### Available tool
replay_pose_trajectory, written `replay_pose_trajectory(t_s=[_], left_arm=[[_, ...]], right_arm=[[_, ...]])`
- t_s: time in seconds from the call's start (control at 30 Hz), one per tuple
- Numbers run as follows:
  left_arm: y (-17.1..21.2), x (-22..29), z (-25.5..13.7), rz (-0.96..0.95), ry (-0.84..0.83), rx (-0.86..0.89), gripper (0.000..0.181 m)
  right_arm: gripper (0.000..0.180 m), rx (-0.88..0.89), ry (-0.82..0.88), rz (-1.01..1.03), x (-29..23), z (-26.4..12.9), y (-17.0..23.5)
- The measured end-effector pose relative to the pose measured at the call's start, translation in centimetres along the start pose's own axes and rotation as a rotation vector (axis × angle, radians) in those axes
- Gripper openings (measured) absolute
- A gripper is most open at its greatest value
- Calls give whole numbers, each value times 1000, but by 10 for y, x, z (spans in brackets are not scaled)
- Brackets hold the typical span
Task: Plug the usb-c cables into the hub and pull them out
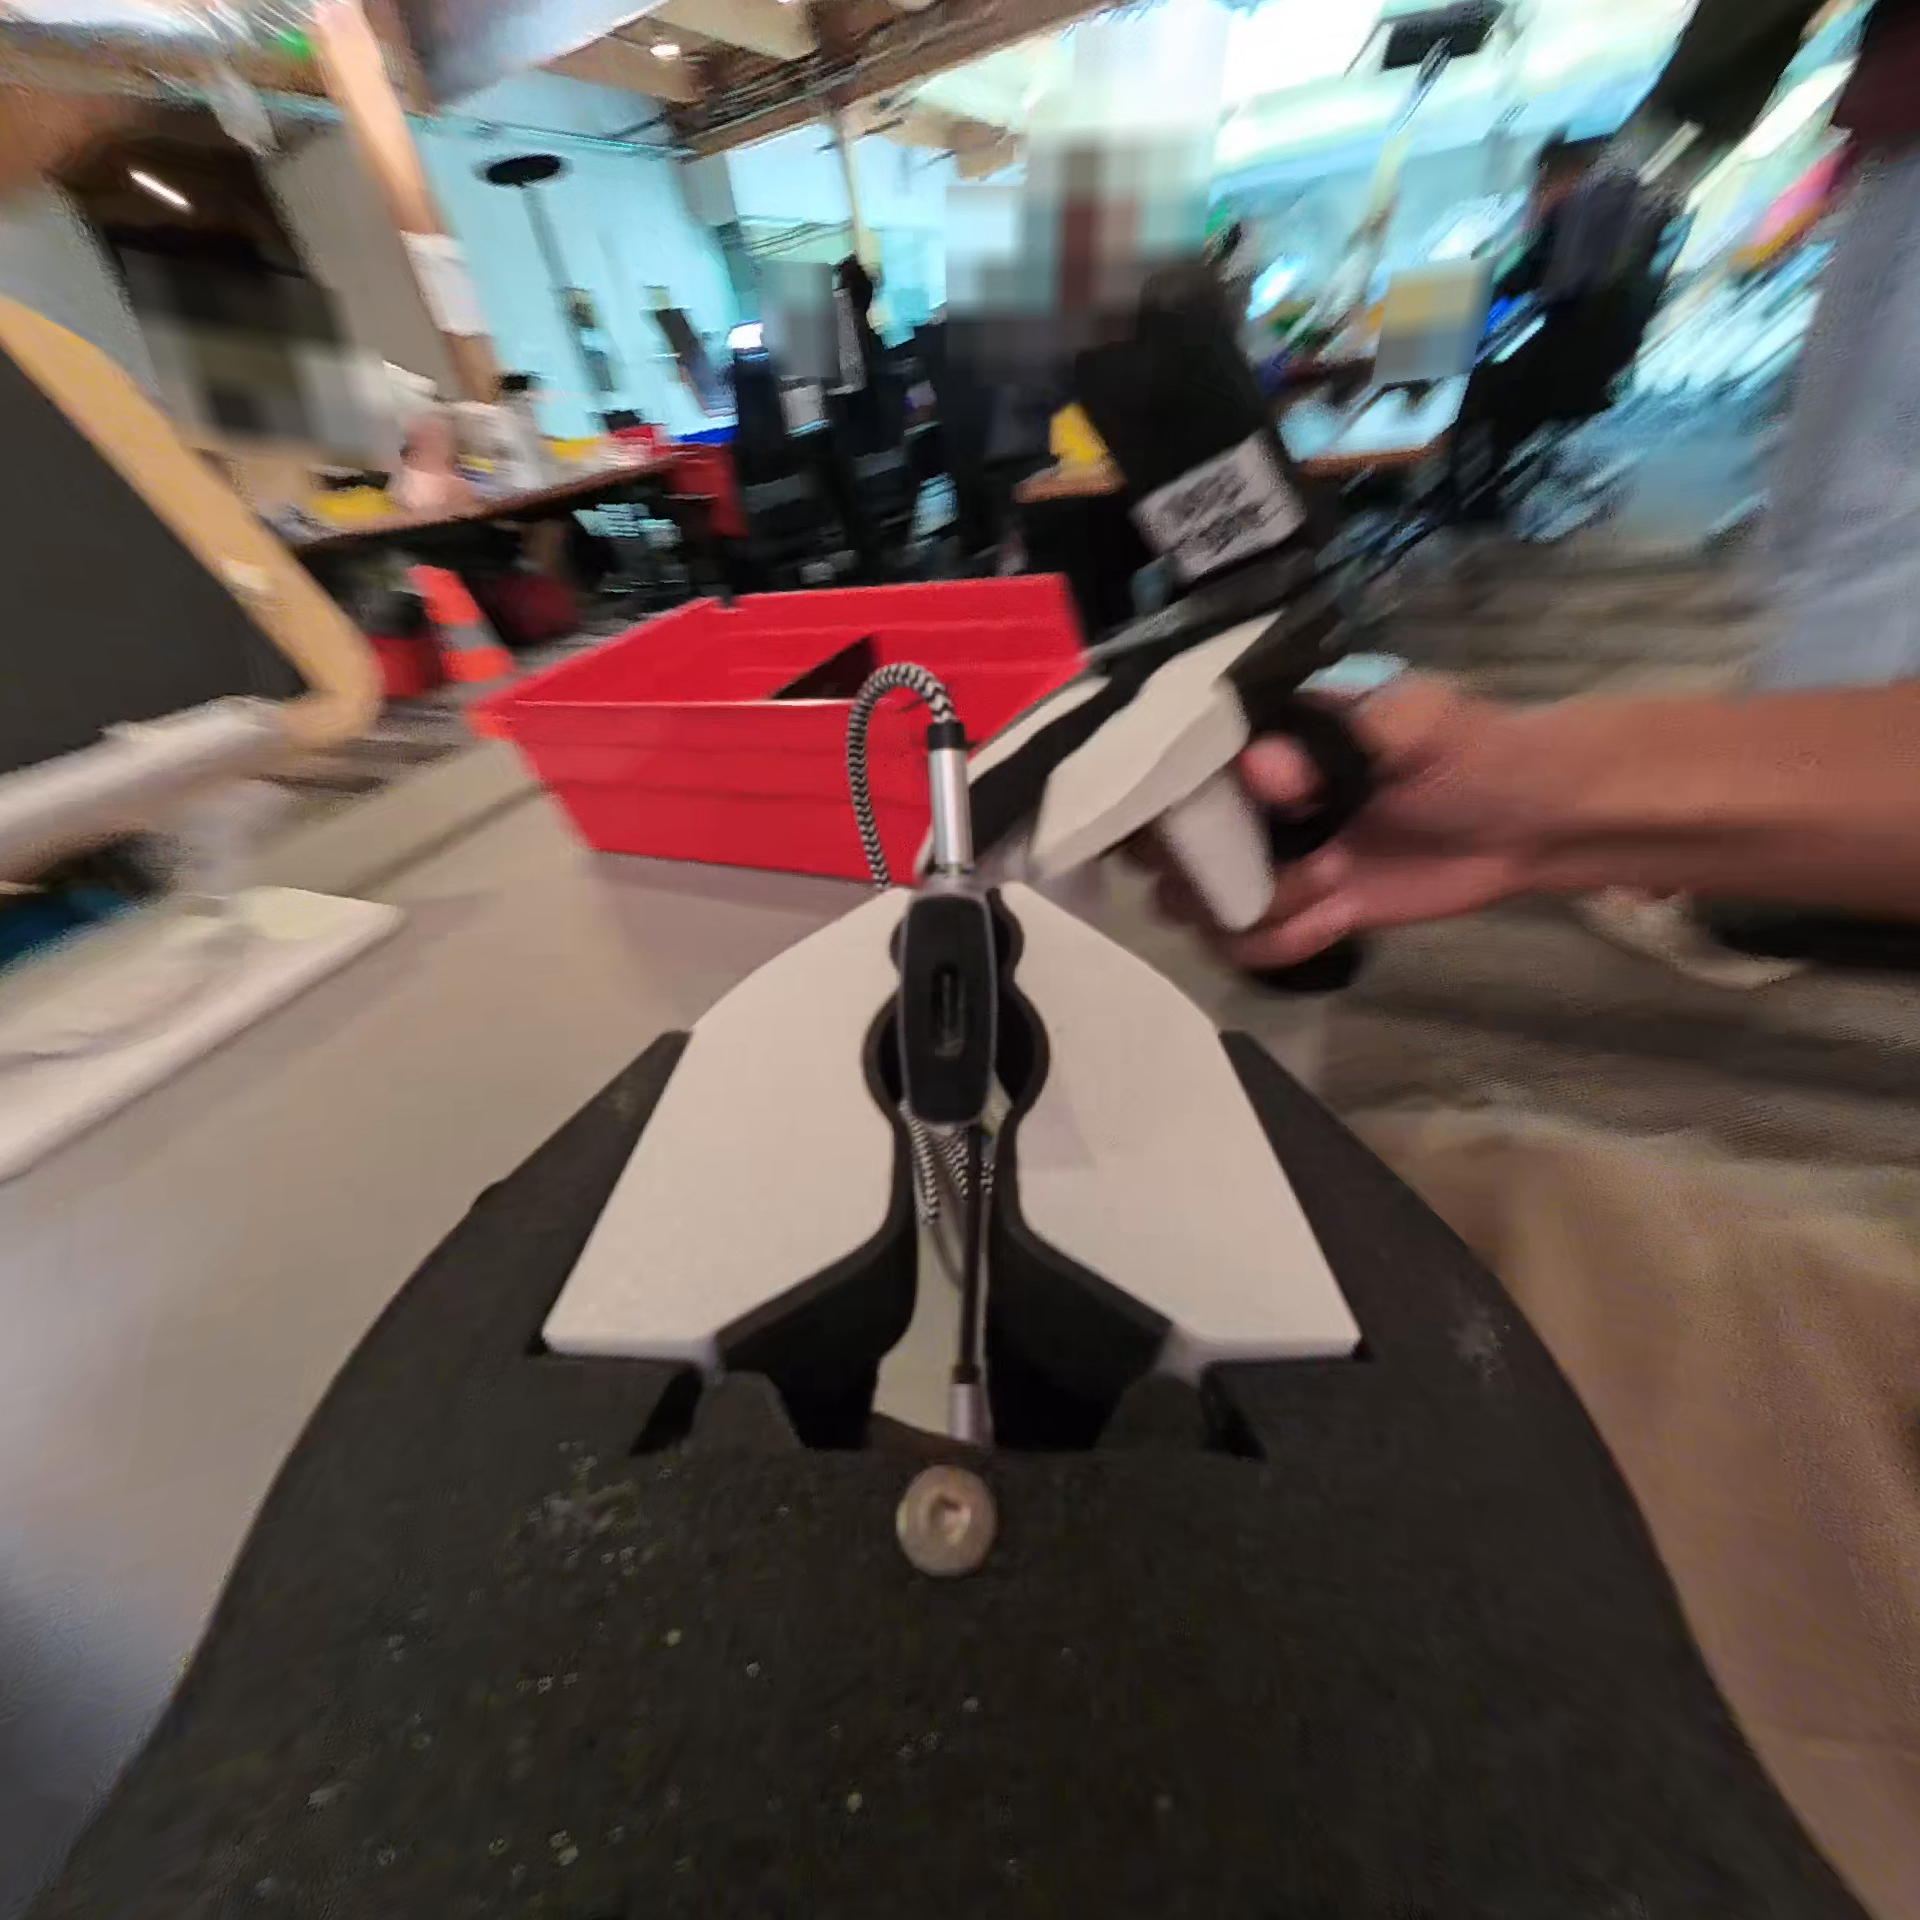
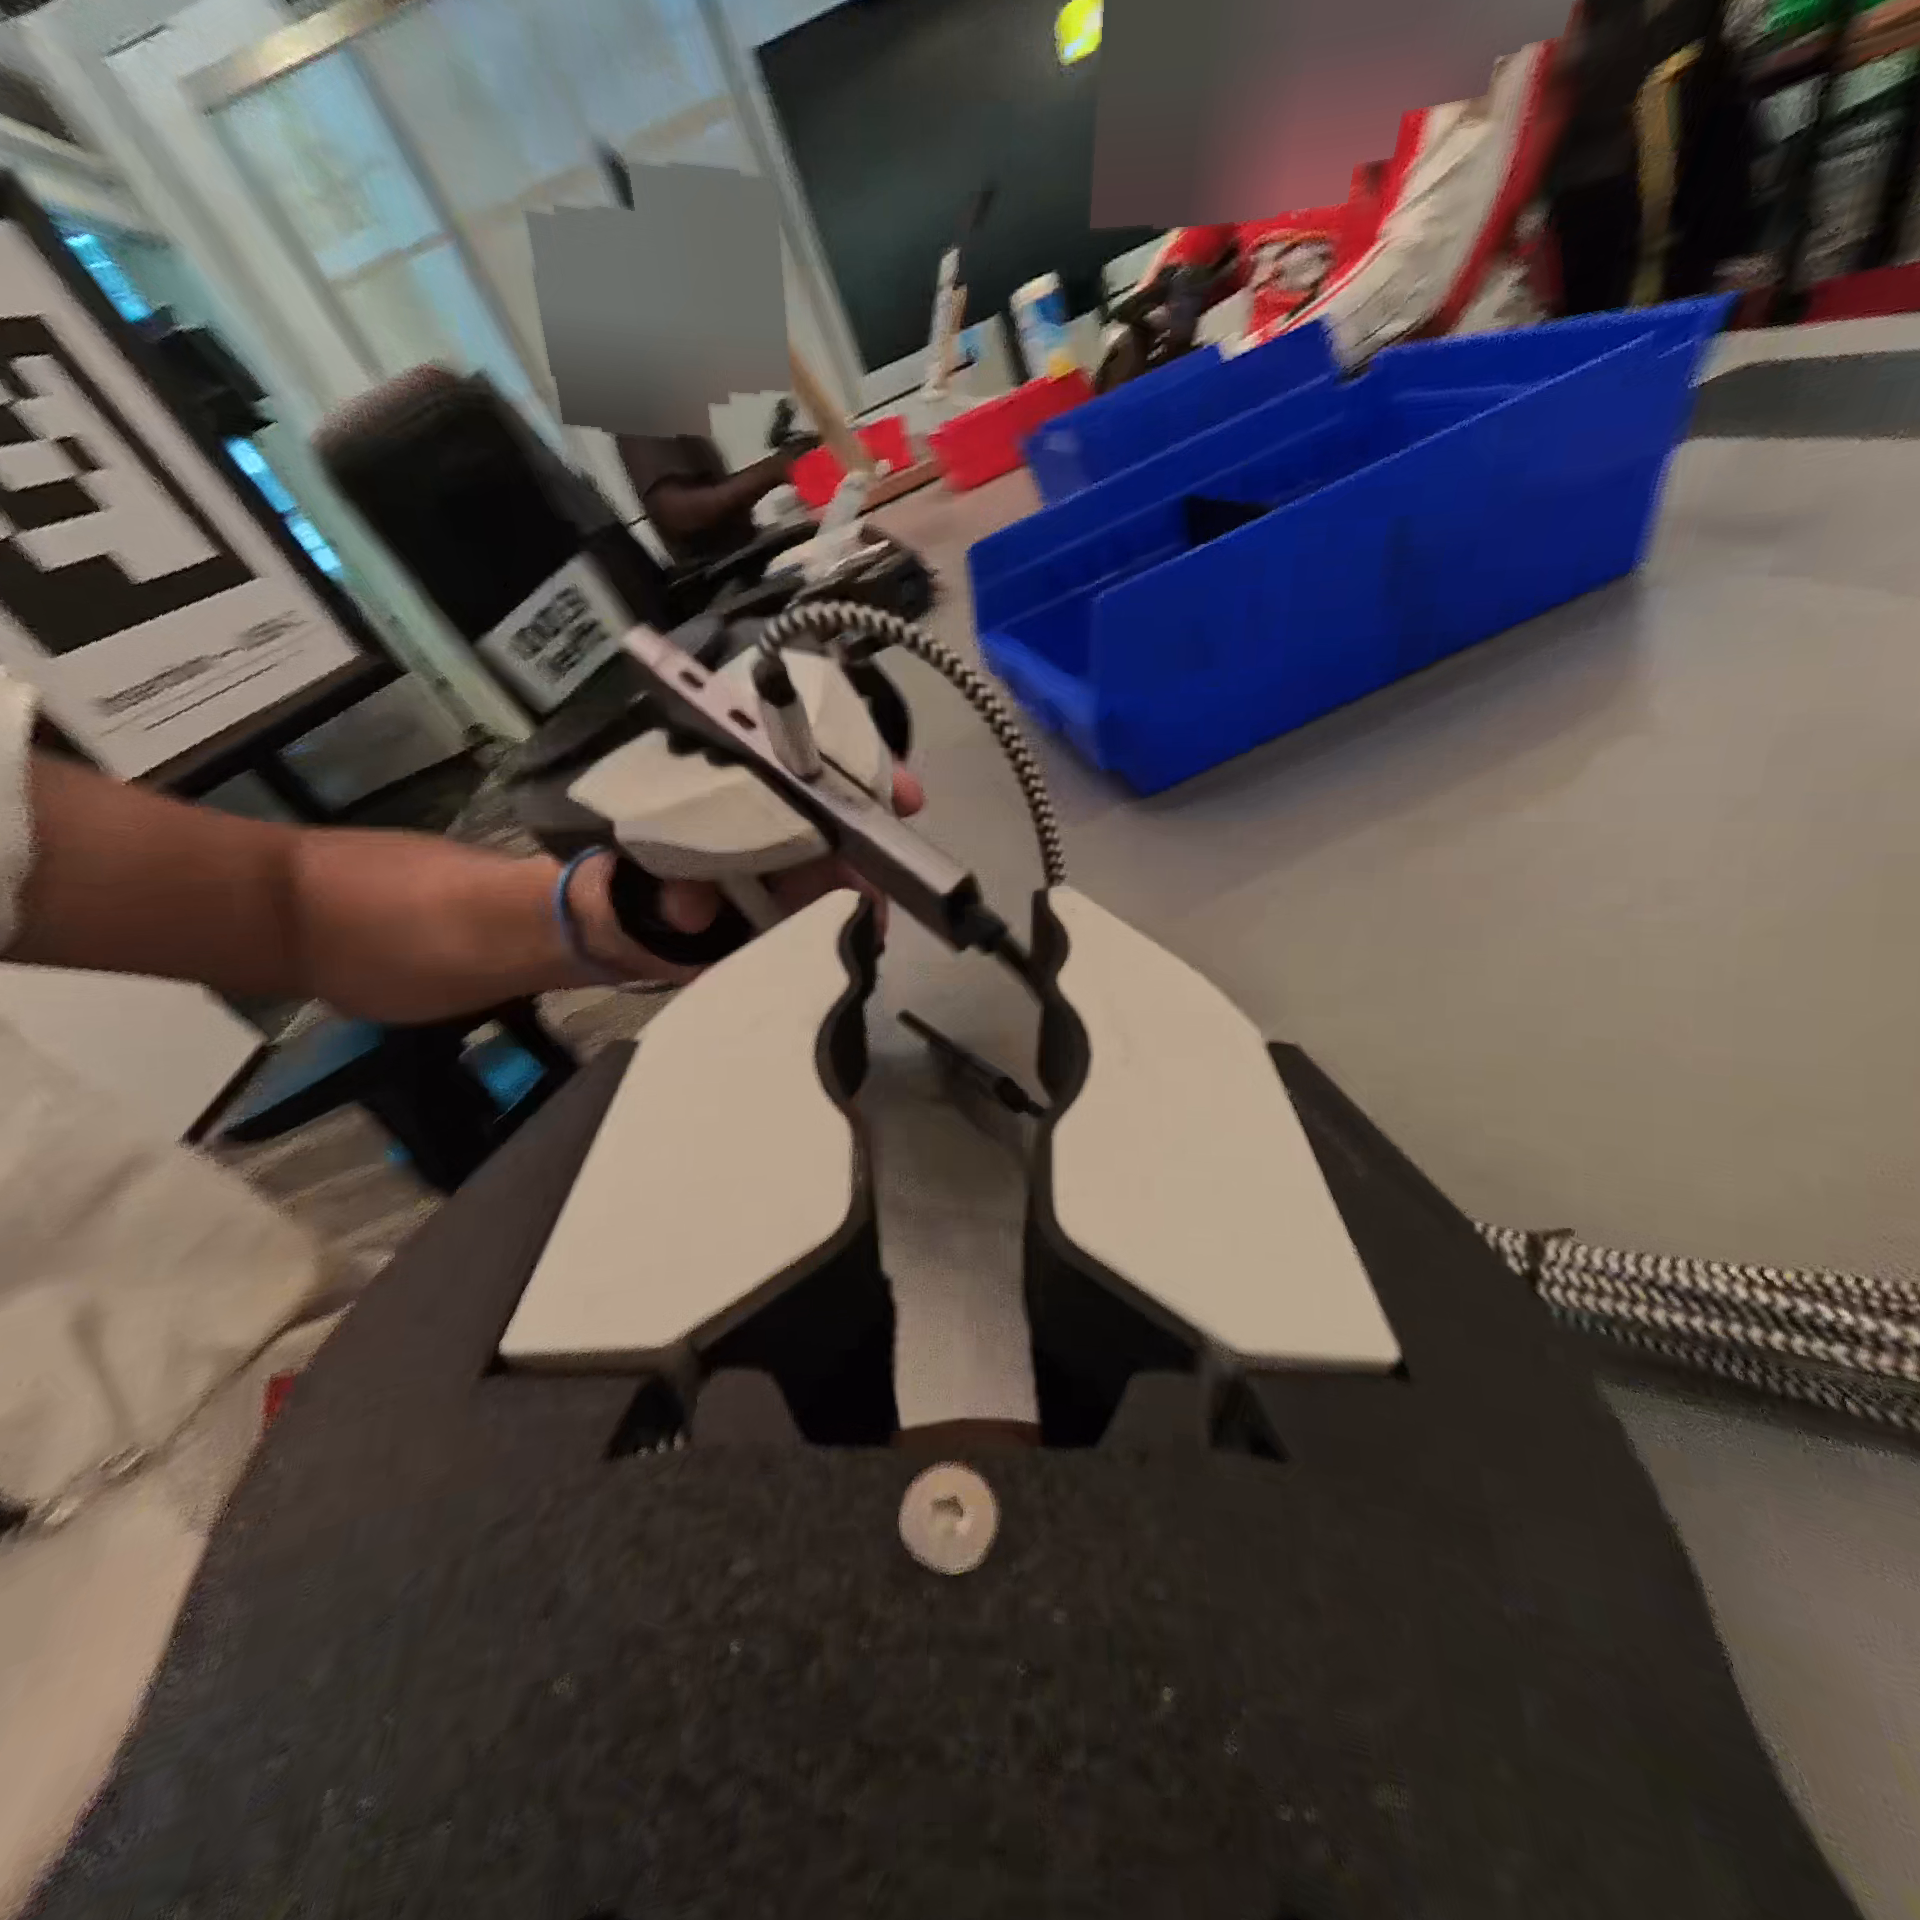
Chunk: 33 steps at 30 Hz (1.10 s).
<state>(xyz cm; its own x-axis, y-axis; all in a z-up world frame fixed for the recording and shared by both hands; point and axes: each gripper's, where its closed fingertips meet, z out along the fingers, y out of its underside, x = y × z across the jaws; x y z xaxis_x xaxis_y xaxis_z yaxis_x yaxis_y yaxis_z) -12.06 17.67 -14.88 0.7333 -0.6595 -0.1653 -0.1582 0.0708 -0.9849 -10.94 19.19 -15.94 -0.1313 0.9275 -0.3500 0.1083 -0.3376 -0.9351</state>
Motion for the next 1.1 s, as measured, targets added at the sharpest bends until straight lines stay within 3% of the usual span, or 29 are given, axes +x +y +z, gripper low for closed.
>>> replay_pose_trajectory(t_s=[0.13, 0.27, 0.4, 0.5, 1.1], left_arm=[[16, -18, -3, 482, -234, -155, 9], [27, -17, 2, 736, -301, -216, 9], [28, -17, 5, 826, -318, -228, 9], [32, -17, 6, 857, -319, -239, 9], [29, -9, 5, 855, -268, -223, 11]], right_arm=[[31, -28, 49, -24, -11, 8, -4], [31, -63, 86, -23, -17, 25, 3], [25, -72, 129, -16, -11, 30, 8], [11, -117, 148, -3, -6, 28, 14], [10, -184, 58, -8, -14, 20, 17]])
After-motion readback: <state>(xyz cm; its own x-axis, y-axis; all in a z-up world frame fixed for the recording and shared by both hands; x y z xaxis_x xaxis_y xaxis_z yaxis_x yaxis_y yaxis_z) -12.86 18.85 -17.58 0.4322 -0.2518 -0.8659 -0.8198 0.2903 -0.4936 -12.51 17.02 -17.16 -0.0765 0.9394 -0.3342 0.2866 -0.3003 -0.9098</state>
